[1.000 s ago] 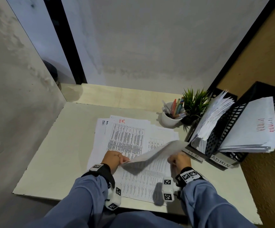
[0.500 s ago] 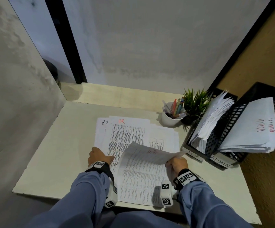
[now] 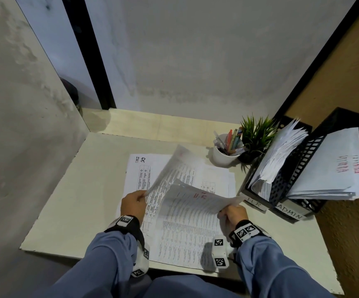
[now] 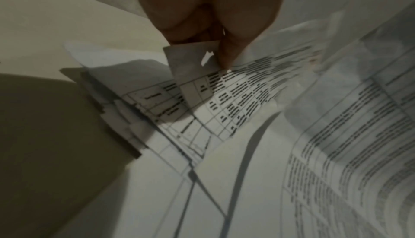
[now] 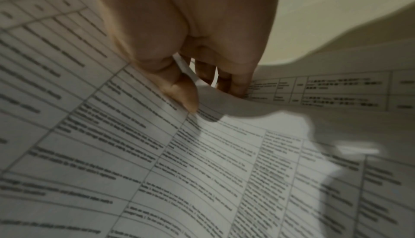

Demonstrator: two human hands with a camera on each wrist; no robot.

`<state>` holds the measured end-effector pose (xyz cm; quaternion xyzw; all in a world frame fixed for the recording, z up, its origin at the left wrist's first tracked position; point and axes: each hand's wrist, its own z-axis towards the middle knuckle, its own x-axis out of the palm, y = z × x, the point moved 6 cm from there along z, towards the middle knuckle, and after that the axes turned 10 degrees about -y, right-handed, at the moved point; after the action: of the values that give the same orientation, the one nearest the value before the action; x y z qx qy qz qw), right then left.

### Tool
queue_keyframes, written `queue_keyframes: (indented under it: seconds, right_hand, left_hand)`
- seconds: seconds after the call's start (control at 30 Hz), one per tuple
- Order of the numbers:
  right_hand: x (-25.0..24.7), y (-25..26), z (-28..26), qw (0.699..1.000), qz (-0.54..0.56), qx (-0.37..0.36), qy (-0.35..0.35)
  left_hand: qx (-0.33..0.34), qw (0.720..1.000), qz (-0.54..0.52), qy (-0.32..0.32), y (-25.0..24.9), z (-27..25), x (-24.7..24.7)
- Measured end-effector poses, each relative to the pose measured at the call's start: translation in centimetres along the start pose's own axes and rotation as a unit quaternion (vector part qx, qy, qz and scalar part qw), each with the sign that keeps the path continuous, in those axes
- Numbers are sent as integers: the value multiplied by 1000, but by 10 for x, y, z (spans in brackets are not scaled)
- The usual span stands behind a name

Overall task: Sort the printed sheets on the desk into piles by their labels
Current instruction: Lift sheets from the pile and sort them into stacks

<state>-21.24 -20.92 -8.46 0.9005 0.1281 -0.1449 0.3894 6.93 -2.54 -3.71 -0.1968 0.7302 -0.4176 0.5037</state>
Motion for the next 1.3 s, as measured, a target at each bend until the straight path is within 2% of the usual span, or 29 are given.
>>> queue_keyframes:
  seconds: [0.1,0.2,0.43,0.57,0.63,0.7,0.77,0.8,0.9,0.97,1.13,1.23,1.3]
  right_hand:
    - [-4,7,-7,1000,-13,3,-2]
    - [-5,7,-13,1000,21,14,2]
    - [-7,2,-11,995,92,30,-19]
    - [-2,5,-14,999,35,28,-4]
    - [0,6,-9,1000,-20,22,-9]
    - [0,12,-15,1000,-27,4,-6]
    - [-1,14,-18,999,-52,-14,-1]
    - [-1,13,-17,998,-64,-25,-2]
    - [-2,12,-14,997,-72,-35,-1]
    - [-2,13,-13,995,-91,-32,-1]
    - [-4,12,-9,996,-87,-14,-23]
    - [-4,9,-8,997,-70,1,-24]
    - [-6,9,-9,997,-75,-1,-19]
  left_hand:
    - [-55,994,-91,21,10,-3,10]
    - [-89,985,-138,56,15,-8,21]
    - [-105,972,-167,128,13,-20,36]
    - [-90,973,-148,153,4,-26,41]
    - [-67,986,-89,120,-1,-23,35]
    - [-54,998,16,16,-1,-12,17]
    - [-72,986,138,-53,5,0,-5]
    - [-102,979,168,-61,15,5,-11]
    - [-193,969,145,-51,39,14,-19]
    - [-201,972,117,-47,45,17,-22]
    - [-114,984,129,-42,38,26,-31]
    - [-62,986,132,-84,28,30,-47]
    - [-40,981,131,-139,20,35,-69]
